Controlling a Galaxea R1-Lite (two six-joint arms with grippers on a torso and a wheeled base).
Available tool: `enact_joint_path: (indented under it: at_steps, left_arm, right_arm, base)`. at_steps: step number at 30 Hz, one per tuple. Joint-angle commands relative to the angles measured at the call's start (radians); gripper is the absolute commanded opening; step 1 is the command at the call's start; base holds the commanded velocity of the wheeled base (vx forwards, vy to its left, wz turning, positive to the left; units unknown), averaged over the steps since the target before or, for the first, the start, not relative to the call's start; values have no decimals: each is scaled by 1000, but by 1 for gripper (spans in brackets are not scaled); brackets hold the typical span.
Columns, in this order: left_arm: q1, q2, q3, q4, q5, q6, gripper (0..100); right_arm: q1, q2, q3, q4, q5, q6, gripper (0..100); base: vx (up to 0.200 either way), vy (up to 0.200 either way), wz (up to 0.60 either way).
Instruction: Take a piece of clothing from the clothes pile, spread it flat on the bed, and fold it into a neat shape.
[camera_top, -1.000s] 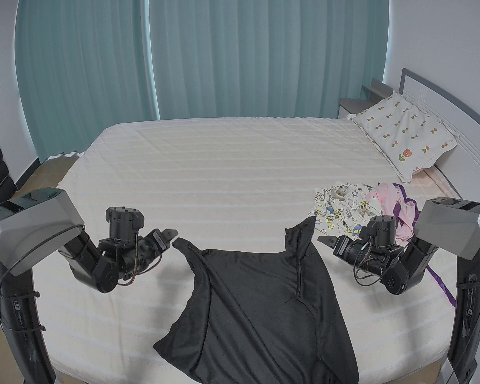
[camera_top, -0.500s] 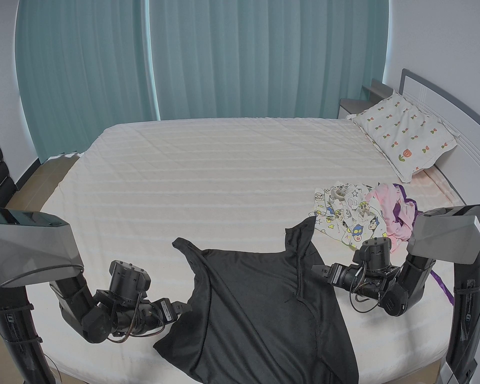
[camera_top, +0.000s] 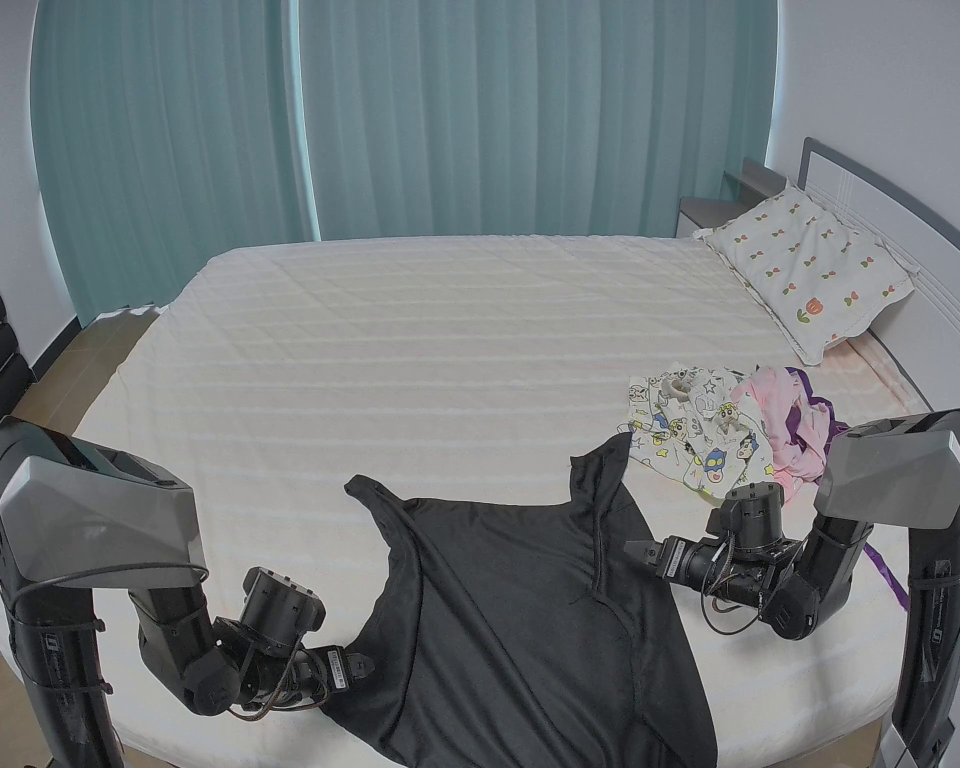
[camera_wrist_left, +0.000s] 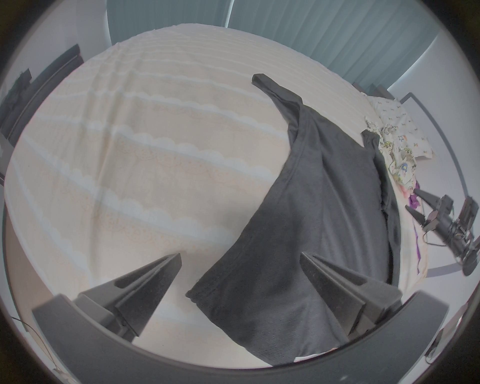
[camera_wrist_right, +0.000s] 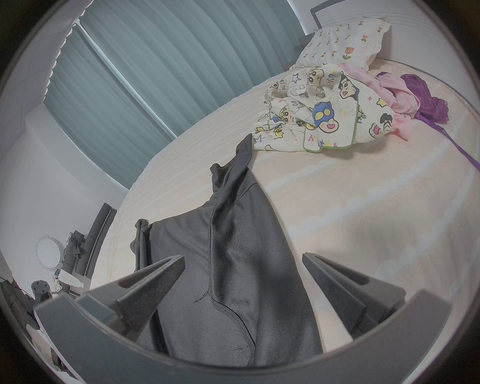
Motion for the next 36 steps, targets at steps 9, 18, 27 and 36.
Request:
enact_joint_path:
  at_steps: [9,18,27,36]
  left_arm:
    - [-43,32,46,7,27,43,0]
    - [-43,-74,250,7,43,42,0]
    - [-61,-90,331,71,38,31,0]
    - [-73,-99,331,116,29,31,0]
  right_arm:
    - [11,8,-12,6,1,-6,100]
    - [74,39,-130,95,-36,-65,100]
    - [125,159,-344,239,-110,-154,100]
    - [120,215,-434,342,-144,-234,0]
  base:
    - [0,0,0]
    - [0,0,0]
    - [0,0,0]
    - [0,0,0]
